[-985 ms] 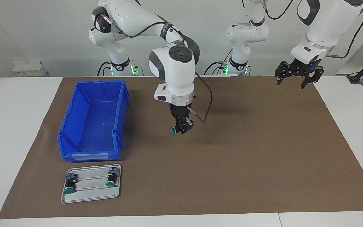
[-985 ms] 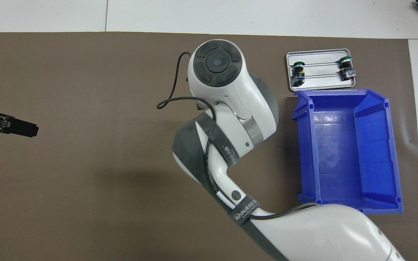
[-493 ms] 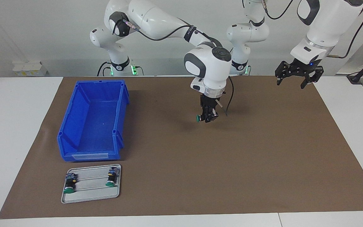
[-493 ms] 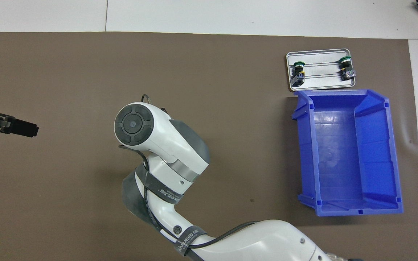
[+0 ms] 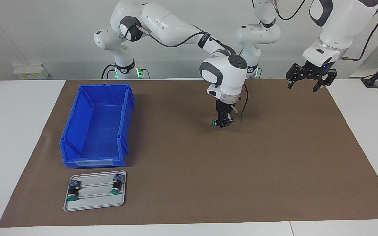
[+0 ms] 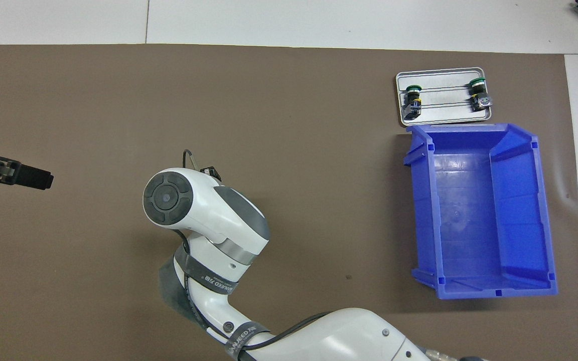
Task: Place and press button with both arms
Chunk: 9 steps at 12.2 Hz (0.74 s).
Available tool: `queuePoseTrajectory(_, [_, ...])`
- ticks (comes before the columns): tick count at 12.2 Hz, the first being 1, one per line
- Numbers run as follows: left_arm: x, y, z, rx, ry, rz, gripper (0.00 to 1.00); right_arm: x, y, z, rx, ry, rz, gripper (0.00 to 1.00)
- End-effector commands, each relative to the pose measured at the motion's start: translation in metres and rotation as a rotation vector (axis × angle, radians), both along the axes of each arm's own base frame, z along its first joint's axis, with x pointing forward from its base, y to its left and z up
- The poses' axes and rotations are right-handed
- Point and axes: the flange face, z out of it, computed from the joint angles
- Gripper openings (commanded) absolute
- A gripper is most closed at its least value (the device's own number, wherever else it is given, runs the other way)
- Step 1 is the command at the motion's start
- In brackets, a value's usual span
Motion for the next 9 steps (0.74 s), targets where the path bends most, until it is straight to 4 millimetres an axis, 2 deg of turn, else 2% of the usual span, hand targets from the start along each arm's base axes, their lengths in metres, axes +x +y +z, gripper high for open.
queuePoseTrajectory(1, [-0.006, 0.003, 0.000, 0.002, -0.016, 0.011, 1.00, -0.020, -0.013, -0.019, -0.011, 0.008, -0.008, 0.00])
queuePoseTrajectory(2, [-0.006, 0.003, 0.000, 0.002, -0.016, 0.011, 1.00, -0.030, -0.021, -0.031, -0.037, 0.022, 0.003, 0.00])
queuePoseTrajectory(7, [-0.006, 0.003, 0.000, 0.002, -0.016, 0.011, 1.00, -0.044, -0.032, -0.045, -0.051, 0.019, 0.040, 0.00])
queuePoseTrajectory(8, [-0.006, 0.003, 0.000, 0.002, -0.016, 0.011, 1.00, -0.044, -0.032, -0.045, -0.051, 0.019, 0.040, 0.18])
queuePoseTrajectory(9, [-0.006, 0.002, 0.000, 0.002, -0.016, 0.010, 1.00, -0.044, -0.032, -0.045, -0.051, 0.019, 0.040, 0.46])
